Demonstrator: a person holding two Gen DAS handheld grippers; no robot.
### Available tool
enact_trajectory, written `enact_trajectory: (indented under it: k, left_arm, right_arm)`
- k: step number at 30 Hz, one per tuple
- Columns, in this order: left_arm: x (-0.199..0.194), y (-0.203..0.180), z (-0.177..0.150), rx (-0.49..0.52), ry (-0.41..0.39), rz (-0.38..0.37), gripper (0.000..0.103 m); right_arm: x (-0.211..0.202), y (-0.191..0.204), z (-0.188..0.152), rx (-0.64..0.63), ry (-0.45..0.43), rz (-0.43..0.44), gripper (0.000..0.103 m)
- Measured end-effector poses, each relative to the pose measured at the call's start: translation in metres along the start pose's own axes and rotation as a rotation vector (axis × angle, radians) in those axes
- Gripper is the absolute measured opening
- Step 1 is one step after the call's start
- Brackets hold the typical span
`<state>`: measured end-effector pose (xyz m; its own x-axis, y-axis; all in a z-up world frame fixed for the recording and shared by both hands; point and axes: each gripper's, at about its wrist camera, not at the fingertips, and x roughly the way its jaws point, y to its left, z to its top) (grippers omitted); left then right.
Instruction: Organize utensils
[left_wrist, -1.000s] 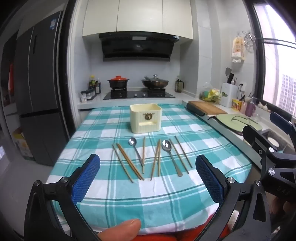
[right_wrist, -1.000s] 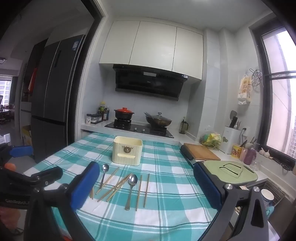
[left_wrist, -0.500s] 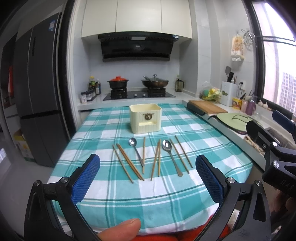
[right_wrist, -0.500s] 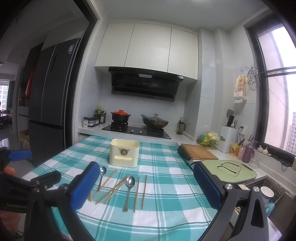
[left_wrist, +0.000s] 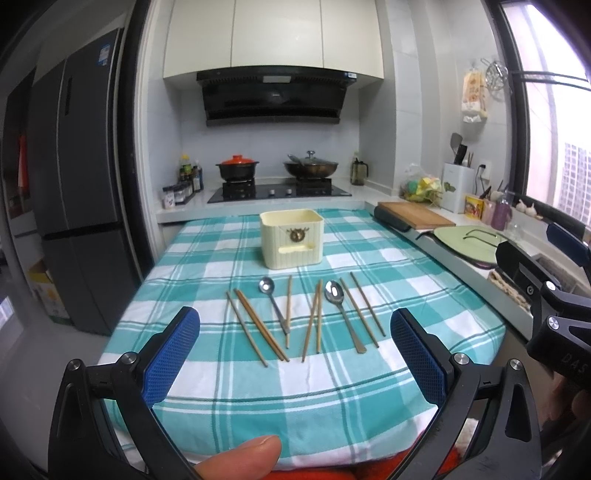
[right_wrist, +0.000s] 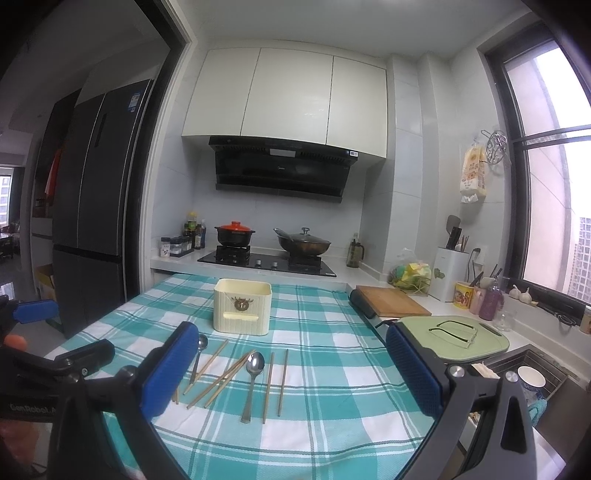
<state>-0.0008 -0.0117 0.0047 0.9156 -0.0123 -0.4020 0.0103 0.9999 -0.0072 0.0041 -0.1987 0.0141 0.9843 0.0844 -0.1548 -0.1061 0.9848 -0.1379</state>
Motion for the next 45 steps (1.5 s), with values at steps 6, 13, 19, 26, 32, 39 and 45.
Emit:
enact_trajectory:
  k: [6, 13, 19, 26, 32, 39, 45]
  left_arm:
    - [0.001, 0.0, -0.002, 0.004, 0.001, 0.002, 0.103]
    - [-0.001, 0.001, 0.0, 0.002, 0.0, 0.005, 0.103]
    - [-0.001, 0.001, 0.0, 0.004, 0.0, 0.004, 0.103]
    - [0.0, 0.003, 0.001, 0.006, 0.002, 0.006, 0.103]
    - [0.001, 0.002, 0.001, 0.008, 0.002, 0.01, 0.103]
    - [0.004, 0.001, 0.004, 0.012, 0.005, 0.018, 0.103]
    - [0.005, 0.002, 0.005, 0.016, 0.003, 0.024, 0.103]
  right_arm:
    - [-0.001, -0.002, -0.001, 0.001, 0.001, 0.001, 0.103]
    - [-0.002, -0.006, -0.002, 0.007, 0.002, 0.0, 0.103]
    - [-0.002, -0.008, -0.003, 0.007, 0.001, -0.002, 0.103]
    - [-0.002, -0.012, -0.005, 0.01, 0.004, 0.0, 0.103]
    - [-0.003, -0.016, -0.008, 0.012, 0.004, -0.002, 0.103]
    - [0.0, -0.016, -0.009, 0.013, 0.015, -0.003, 0.103]
    - [0.003, -0.016, -0.007, 0.014, 0.015, -0.006, 0.103]
